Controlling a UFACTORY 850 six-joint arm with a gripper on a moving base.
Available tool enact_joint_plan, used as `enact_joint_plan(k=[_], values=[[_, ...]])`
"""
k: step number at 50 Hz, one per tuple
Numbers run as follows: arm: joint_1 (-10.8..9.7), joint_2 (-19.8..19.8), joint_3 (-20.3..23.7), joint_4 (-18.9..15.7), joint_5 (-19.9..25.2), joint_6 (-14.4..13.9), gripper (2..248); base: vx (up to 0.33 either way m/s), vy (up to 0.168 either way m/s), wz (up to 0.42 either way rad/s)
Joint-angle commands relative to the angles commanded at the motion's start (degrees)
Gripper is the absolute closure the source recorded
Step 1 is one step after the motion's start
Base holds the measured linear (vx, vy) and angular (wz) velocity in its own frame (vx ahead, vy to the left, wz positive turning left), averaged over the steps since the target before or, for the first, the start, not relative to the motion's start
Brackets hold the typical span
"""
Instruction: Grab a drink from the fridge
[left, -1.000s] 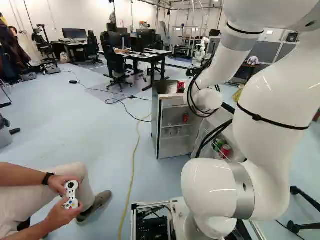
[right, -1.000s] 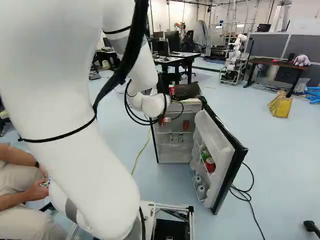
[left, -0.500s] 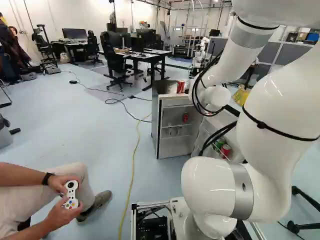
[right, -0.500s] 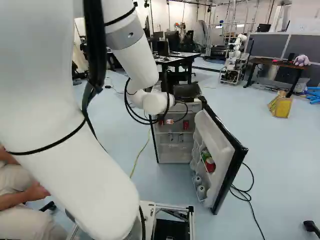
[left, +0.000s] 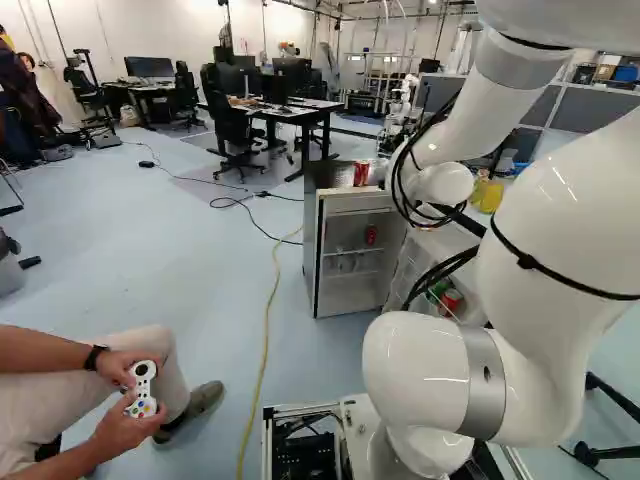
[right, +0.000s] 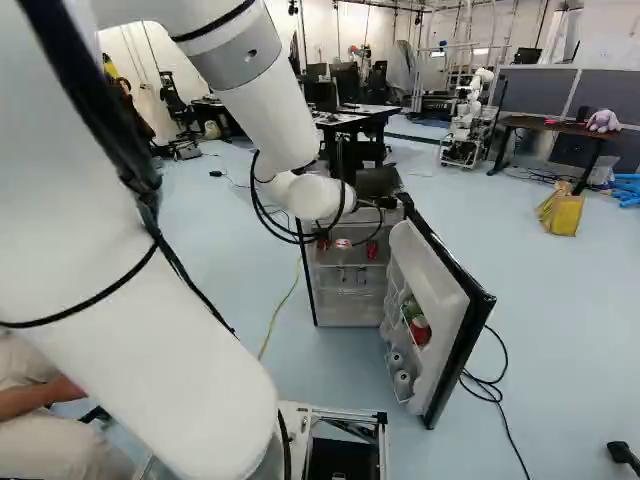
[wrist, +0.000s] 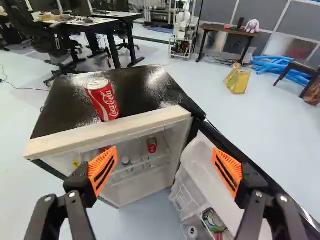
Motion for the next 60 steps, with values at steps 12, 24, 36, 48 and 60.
enact_joint_plan(k=[12, 24, 36, 48, 60], values=[[-1.3, 1.0, -0.7, 0.4, -4.5, 0.0, 3, 0.000, 0.000, 0.000], [-2.5, 2.0, -1.4, 0.4, -9.0, 0.0, 3, 0.000, 0.000, 0.000], [-3.8, 3.0, -2.2, 0.4, -13.5, 0.0, 3, 0.000, 0.000, 0.000], [-5.1, 4.0, -3.0, 0.4, -18.0, 0.0, 3, 0.000, 0.000, 0.000], [-6.4, 4.9, -3.8, 0.4, -22.5, 0.0, 3, 0.000, 0.000, 0.000]])
